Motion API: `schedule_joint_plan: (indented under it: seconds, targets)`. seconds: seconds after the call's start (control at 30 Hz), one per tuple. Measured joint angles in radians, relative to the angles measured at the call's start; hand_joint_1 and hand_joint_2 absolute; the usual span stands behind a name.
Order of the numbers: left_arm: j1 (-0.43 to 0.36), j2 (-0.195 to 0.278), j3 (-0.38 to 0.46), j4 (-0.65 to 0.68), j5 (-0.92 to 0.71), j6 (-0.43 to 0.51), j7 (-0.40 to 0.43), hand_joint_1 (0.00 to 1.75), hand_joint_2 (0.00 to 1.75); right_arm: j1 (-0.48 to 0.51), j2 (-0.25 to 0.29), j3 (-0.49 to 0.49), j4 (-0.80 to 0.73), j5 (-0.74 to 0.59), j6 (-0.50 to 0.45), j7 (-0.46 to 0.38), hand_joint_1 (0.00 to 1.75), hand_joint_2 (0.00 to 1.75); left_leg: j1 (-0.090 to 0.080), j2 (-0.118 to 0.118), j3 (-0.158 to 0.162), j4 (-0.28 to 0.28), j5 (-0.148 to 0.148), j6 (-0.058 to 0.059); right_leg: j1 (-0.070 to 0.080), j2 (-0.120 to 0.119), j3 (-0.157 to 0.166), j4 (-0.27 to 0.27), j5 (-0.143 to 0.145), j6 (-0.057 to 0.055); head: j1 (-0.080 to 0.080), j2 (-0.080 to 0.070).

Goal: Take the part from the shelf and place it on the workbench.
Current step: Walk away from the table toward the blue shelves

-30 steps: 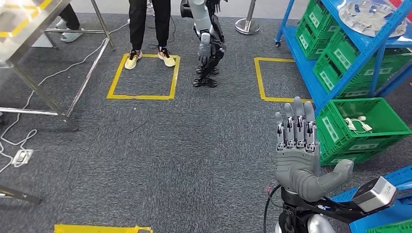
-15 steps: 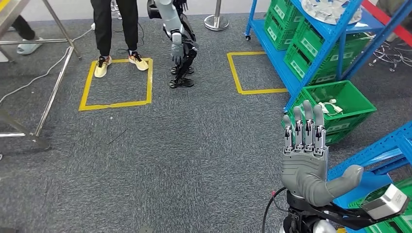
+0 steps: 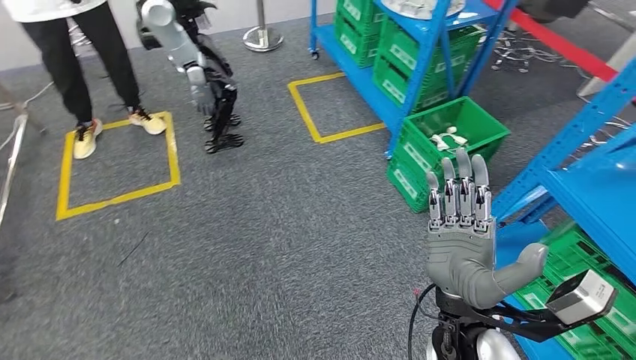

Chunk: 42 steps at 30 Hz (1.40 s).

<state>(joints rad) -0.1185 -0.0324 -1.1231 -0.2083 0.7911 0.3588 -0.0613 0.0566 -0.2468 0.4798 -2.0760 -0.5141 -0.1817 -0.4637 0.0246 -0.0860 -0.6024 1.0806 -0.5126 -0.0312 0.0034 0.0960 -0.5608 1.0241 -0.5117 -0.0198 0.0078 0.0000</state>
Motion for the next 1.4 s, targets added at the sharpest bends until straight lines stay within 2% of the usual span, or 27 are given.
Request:
schedule_joint_plan:
  seconds: [0.03,0.07,0.1,0.13,0.2,0.27,0.33,0.37,0.4,0.47,0.53,0.6,0.63,0.7,0.77,0.83,0.87,0.93,1.0,1.07,1.13,1.17,1.2,1.27,1.33,1.37,1.4]
  targets:
    - [0.000,0.000,0.000,0.000,0.000,0.000,0.000,0.00,0.00,-0.001,0.000,0.000,0.001,0.000,0.001,0.001,0.00,0.00,0.000,-0.017,0.010,-0.021,-0.001,0.003,-0.003,0.012,-0.004,0.003,-0.003,0.007,0.000,0.000]
    - [0.001,0.001,0.000,0.000,0.000,0.000,-0.001,0.00,0.00,-0.002,0.000,0.000,0.002,-0.001,0.002,0.002,0.00,0.00,-0.001,-0.017,0.015,-0.028,-0.007,0.007,-0.006,0.026,-0.008,0.004,-0.003,0.013,0.000,0.000]
    - [0.001,0.001,0.000,0.000,0.000,0.000,-0.001,0.00,0.00,-0.002,0.001,0.000,0.002,-0.001,0.004,0.003,0.00,0.00,-0.002,-0.002,0.019,-0.033,-0.010,0.012,-0.009,0.040,-0.011,0.002,-0.001,0.019,0.001,0.000]
    - [0.001,0.001,0.000,0.000,0.000,-0.001,-0.001,0.00,0.00,-0.002,0.001,-0.001,0.002,-0.001,0.005,0.003,0.00,0.00,-0.002,0.013,0.022,-0.038,-0.010,0.017,-0.010,0.040,-0.013,0.004,-0.003,0.024,0.001,0.000]
    - [0.001,-0.001,0.000,0.000,-0.001,-0.002,-0.002,0.00,0.00,-0.007,0.001,-0.002,0.002,-0.001,0.008,0.004,0.00,0.00,0.001,0.048,0.033,-0.047,-0.012,0.028,-0.006,-0.008,-0.036,0.047,-0.028,0.035,0.012,0.000]
    - [0.003,-0.001,0.000,0.000,-0.001,-0.002,-0.002,0.00,0.00,-0.012,0.001,-0.004,0.005,-0.001,0.011,0.006,0.00,0.00,-0.002,0.088,0.041,-0.049,-0.019,0.035,-0.006,-0.071,-0.098,0.162,-0.079,0.046,0.028,0.000]
    - [0.004,0.000,0.000,0.000,-0.001,-0.003,-0.002,0.00,0.00,-0.011,0.001,-0.005,0.010,-0.001,0.013,0.008,0.00,0.00,-0.005,0.125,0.048,-0.049,-0.029,0.037,-0.011,-0.090,-0.156,0.258,-0.102,0.053,0.036,0.000]
    - [0.004,0.001,0.000,0.000,-0.001,-0.003,-0.002,0.00,0.00,-0.010,0.001,-0.006,0.013,-0.001,0.014,0.009,0.00,0.00,-0.006,0.141,0.053,-0.049,-0.034,0.036,-0.013,-0.094,-0.160,0.259,-0.086,0.053,0.039,0.000]
    - [0.003,0.001,0.000,0.000,-0.002,-0.003,-0.002,0.00,0.00,-0.009,0.001,-0.006,0.014,-0.001,0.015,0.009,0.00,0.00,-0.007,0.154,0.060,-0.049,-0.039,0.034,-0.014,-0.098,-0.146,0.224,-0.054,0.052,0.040,0.000]
    - [0.001,-0.001,0.000,0.000,-0.003,-0.003,-0.003,0.00,0.00,-0.009,0.002,-0.007,0.015,-0.001,0.017,0.010,0.00,0.00,-0.008,0.175,0.075,-0.050,-0.050,0.028,-0.008,-0.126,-0.087,0.100,0.014,0.044,0.042,0.000]
    - [-0.002,-0.002,0.000,0.000,-0.005,-0.003,-0.003,0.00,0.00,-0.009,0.002,-0.007,0.015,-0.001,0.019,0.011,0.00,0.00,-0.011,0.190,0.082,-0.052,-0.058,0.020,0.003,-0.155,-0.047,0.020,0.031,0.031,0.044,0.000]
    - [-0.004,-0.003,0.000,-0.001,-0.006,-0.004,-0.003,0.00,0.00,-0.007,0.002,-0.008,0.015,-0.001,0.020,0.011,0.00,0.00,-0.013,0.205,0.090,-0.059,-0.061,0.010,0.009,-0.152,-0.041,0.005,0.022,0.019,0.043,0.000]
    - [-0.005,-0.005,0.000,-0.001,-0.006,-0.004,-0.004,0.00,0.00,-0.005,0.002,-0.008,0.015,-0.001,0.020,0.011,0.00,0.00,-0.011,0.201,0.097,-0.062,-0.064,0.004,0.007,-0.144,-0.035,-0.001,0.023,0.014,0.043,0.000]
    - [-0.008,-0.006,0.000,-0.001,-0.006,-0.004,-0.005,0.00,0.00,-0.006,0.003,-0.008,0.013,-0.001,0.020,0.011,0.00,0.00,-0.009,0.143,0.093,-0.032,-0.088,-0.003,0.000,-0.127,-0.017,-0.021,0.027,0.002,0.038,0.000]
    - [-0.008,-0.006,0.000,-0.001,-0.007,-0.004,-0.004,0.00,0.00,-0.007,0.003,-0.008,0.013,0.000,0.020,0.010,0.00,0.00,-0.007,0.081,0.034,0.080,-0.138,-0.005,-0.003,-0.109,-0.007,-0.029,0.027,-0.007,0.026,0.000]
    - [-0.004,-0.005,0.000,0.000,-0.006,-0.004,-0.002,0.00,0.00,-0.003,0.004,-0.008,0.015,-0.001,0.021,0.010,0.00,0.00,-0.007,0.077,-0.046,0.198,-0.169,-0.007,-0.001,-0.082,-0.005,-0.029,0.023,-0.011,0.016,0.000]
    - [-0.002,-0.004,0.000,0.000,-0.006,-0.004,-0.002,0.00,0.00,-0.002,0.005,-0.008,0.015,-0.001,0.021,0.010,0.00,0.00,-0.007,0.079,-0.069,0.215,-0.155,-0.007,-0.001,-0.066,-0.003,-0.028,0.021,-0.011,0.011,0.000]
    - [-0.001,-0.002,0.000,0.000,-0.006,-0.005,-0.002,0.00,0.00,-0.002,0.005,-0.008,0.016,-0.001,0.021,0.010,0.00,0.00,-0.006,0.069,-0.056,0.139,-0.072,-0.006,-0.002,-0.037,0.005,-0.025,0.014,-0.007,0.003,0.000]
    - [0.000,-0.002,0.000,0.000,-0.006,-0.005,-0.001,0.00,0.00,-0.002,0.005,-0.008,0.016,0.000,0.020,0.010,0.00,0.00,0.001,0.006,-0.012,0.020,-0.006,-0.002,-0.005,-0.011,0.009,-0.016,0.002,0.003,-0.003,0.000]
    - [0.002,-0.001,0.000,0.000,-0.006,-0.006,0.000,0.00,0.00,-0.002,0.005,-0.008,0.017,0.001,0.020,0.010,0.00,0.00,0.003,-0.034,0.011,-0.034,0.000,0.004,-0.011,0.016,0.001,-0.009,-0.004,0.017,-0.003,0.000]
    - [0.003,0.000,0.000,0.000,-0.006,-0.007,0.001,0.00,0.00,0.000,0.006,-0.008,0.017,0.002,0.020,0.010,0.00,0.00,0.000,-0.008,0.019,-0.044,-0.005,0.014,-0.017,0.041,-0.006,-0.010,-0.003,0.029,-0.003,0.000]
    - [0.003,0.000,0.000,0.000,-0.006,-0.007,0.002,0.00,0.00,0.000,0.006,-0.008,0.017,0.002,0.020,0.010,0.00,0.00,0.001,0.010,0.024,-0.049,-0.006,0.020,-0.016,0.029,-0.009,-0.005,-0.007,0.035,0.000,0.000]
    - [0.003,-0.001,0.000,0.000,-0.006,-0.007,0.002,0.00,0.00,-0.002,0.006,-0.007,0.016,0.002,0.020,0.010,0.00,0.00,0.002,0.030,0.031,-0.054,-0.008,0.025,-0.014,0.004,-0.020,0.016,-0.018,0.040,0.007,0.000]
    - [0.004,-0.002,0.000,0.000,-0.006,-0.008,0.002,0.00,0.00,-0.004,0.006,-0.008,0.016,0.003,0.020,0.009,0.00,0.00,0.000,0.072,0.043,-0.059,-0.015,0.034,-0.012,-0.064,-0.073,0.118,-0.065,0.051,0.022,0.000]
    - [0.006,-0.001,0.000,0.000,-0.006,-0.008,0.002,0.00,0.00,-0.002,0.007,-0.008,0.017,0.003,0.020,0.009,0.00,0.00,-0.003,0.114,0.052,-0.059,-0.026,0.036,-0.015,-0.089,-0.141,0.238,-0.104,0.058,0.032,0.000]
    - [0.005,-0.001,0.000,0.000,-0.006,-0.008,0.002,0.00,0.00,0.000,0.007,-0.008,0.017,0.003,0.020,0.009,0.00,0.00,-0.004,0.131,0.057,-0.059,-0.031,0.035,-0.015,-0.093,-0.158,0.261,-0.099,0.059,0.035,0.000]
    - [0.004,-0.001,0.000,0.000,-0.006,-0.008,0.002,0.00,0.00,0.002,0.007,-0.008,0.018,0.003,0.020,0.009,0.00,0.00,-0.004,0.147,0.064,-0.059,-0.037,0.034,-0.016,-0.096,-0.154,0.246,-0.075,0.058,0.038,0.000]
